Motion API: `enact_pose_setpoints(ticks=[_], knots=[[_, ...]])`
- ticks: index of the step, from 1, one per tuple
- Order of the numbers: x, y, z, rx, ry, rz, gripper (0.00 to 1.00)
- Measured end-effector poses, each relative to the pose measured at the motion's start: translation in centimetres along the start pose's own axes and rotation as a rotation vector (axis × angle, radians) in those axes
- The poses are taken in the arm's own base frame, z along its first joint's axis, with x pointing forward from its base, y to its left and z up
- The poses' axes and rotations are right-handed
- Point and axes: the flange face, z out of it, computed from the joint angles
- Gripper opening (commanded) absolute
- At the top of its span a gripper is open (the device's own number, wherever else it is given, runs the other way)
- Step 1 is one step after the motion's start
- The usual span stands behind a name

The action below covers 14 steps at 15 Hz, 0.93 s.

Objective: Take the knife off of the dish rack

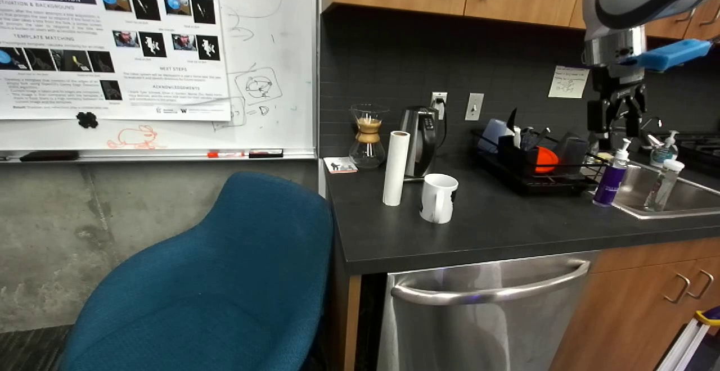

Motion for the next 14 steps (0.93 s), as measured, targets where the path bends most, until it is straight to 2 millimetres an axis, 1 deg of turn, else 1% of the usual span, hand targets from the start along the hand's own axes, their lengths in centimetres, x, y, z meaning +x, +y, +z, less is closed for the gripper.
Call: enact_pose_setpoints(ticks=[4, 7, 10, 14], knots=[[1.5, -1.2, -0.4, 0.004, 0.083, 0.023, 1.00], [3.1, -1.0, -0.4, 0.003, 0.162, 0.073, 1.00], [4.5, 0.7, 0.2, 0.014, 0.205, 0.141, 1.00], [5.7, 4.8, 1.6, 0.040, 0.223, 0.235, 1.00]])
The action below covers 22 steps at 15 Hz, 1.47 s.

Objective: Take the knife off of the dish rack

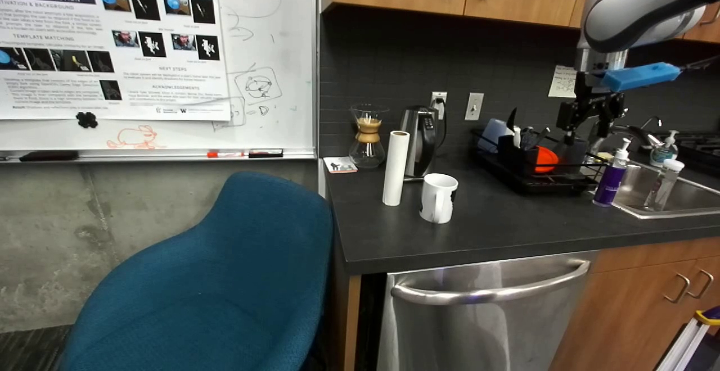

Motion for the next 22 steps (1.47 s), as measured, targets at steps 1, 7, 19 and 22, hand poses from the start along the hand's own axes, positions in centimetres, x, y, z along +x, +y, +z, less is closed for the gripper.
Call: enact_pose_setpoints(ticks=[1, 7, 19, 22], knots=[[0.4, 0.8, 0.3, 0.002, 0.001, 0.018, 1.00], [1.6, 2.1, 0.9, 0.001, -0.006, 0.043, 1.00], [1.6, 2.1, 0.8, 0.001, -0.005, 0.044, 1.00], [1.8, 2.0, 0.9, 0.003, 0.005, 0.043, 1.00]])
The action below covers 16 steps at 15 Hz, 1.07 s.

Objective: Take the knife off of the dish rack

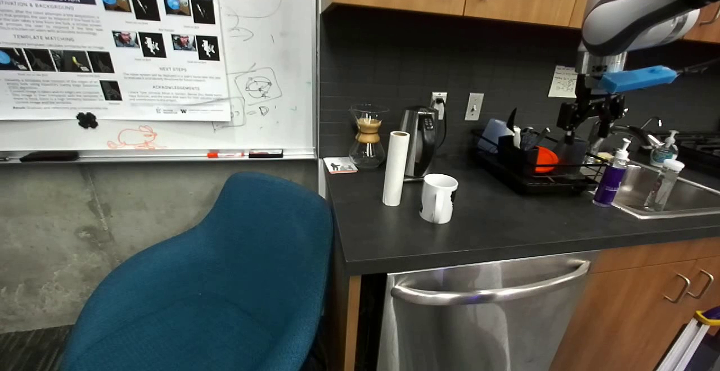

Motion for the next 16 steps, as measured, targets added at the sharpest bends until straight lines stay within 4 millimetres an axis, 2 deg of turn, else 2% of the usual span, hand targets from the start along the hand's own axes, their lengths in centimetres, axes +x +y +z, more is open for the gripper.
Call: enact_pose_setpoints(ticks=[8, 12, 16], knots=[[3.1, -0.5, 1.8, 0.081, 0.080, 0.028, 1.00], [4.7, 0.9, 2.0, 0.107, 0.134, 0.022, 1.00], [5.2, 2.5, 2.3, 0.150, 0.153, 0.010, 1.00]])
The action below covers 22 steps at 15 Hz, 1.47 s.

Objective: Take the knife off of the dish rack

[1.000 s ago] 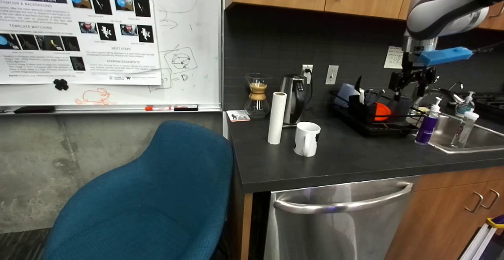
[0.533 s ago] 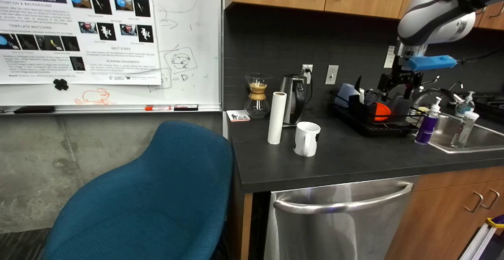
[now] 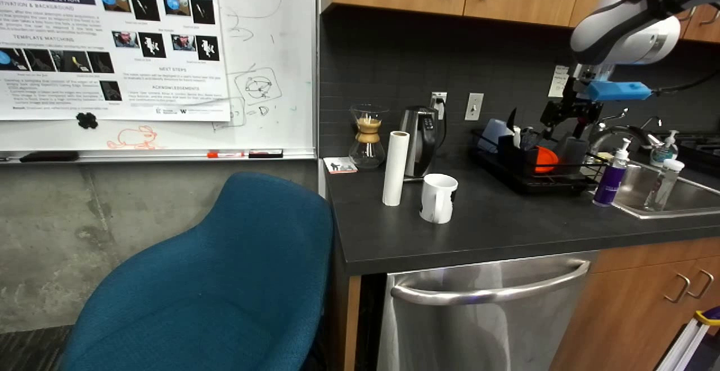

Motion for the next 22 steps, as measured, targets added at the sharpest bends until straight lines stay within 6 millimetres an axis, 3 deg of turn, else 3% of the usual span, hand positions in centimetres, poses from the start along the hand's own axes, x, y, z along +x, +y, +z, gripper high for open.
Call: enact_pose_setpoints(ticks=[7, 15, 22], knots=[[0.8, -0.4, 0.8, 0.081, 0.033, -0.039, 1.00], [2.6, -0.3, 0.6, 0.060, 0.083, -0.066, 1.00], [2.9, -0.4, 1.1, 0.056, 0.076, -0.078, 0.51]])
